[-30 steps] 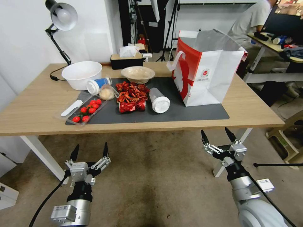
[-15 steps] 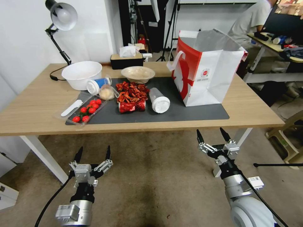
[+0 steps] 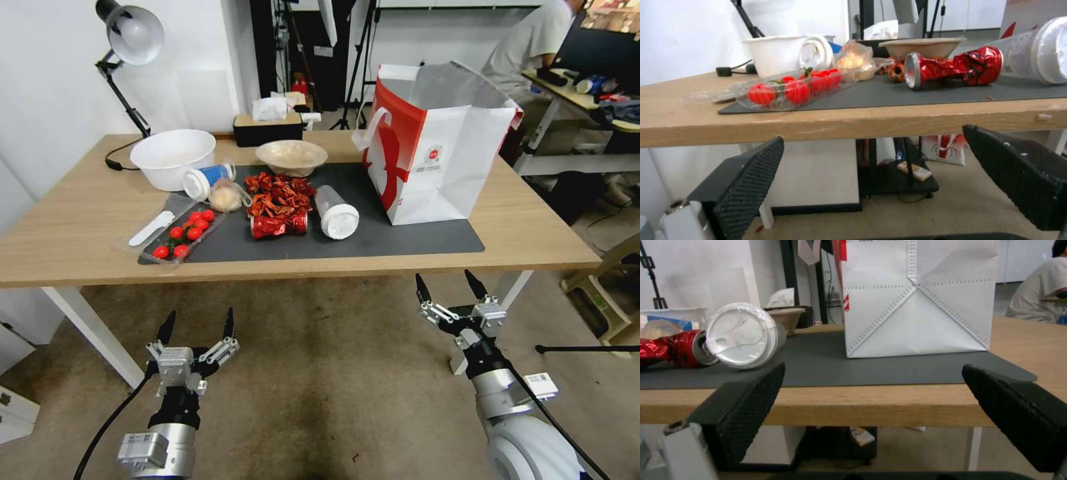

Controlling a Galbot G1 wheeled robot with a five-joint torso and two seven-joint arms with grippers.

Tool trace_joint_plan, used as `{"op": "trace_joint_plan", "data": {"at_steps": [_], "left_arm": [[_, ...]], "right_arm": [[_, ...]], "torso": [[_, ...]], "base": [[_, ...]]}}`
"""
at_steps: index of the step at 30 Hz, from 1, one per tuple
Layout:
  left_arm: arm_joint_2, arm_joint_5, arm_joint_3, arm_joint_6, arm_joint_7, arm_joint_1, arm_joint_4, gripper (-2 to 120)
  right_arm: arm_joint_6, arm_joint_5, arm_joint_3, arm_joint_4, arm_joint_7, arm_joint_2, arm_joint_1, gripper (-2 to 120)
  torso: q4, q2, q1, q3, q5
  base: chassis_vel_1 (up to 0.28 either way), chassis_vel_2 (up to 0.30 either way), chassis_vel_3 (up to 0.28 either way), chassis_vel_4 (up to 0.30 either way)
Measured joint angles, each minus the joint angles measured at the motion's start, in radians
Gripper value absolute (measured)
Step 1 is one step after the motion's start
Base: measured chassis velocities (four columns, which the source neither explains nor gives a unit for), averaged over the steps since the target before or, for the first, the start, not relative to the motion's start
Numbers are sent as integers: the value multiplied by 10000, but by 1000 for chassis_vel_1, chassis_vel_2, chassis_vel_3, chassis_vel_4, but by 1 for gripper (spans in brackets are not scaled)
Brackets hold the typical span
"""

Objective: Pick up the food delivery bag from the floor and place it on the table.

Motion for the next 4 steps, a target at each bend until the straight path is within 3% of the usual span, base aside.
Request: {"op": "trace_joint_plan", "data": {"at_steps": [4], "left_arm": [[0, -1, 0, 2, -2, 1, -1, 100]], "right_arm": [[-3, 3, 2, 2, 0, -2, 0, 100]], "torso": [[0, 0, 0, 0, 0]], "base": [[0, 0, 0, 0]]}}
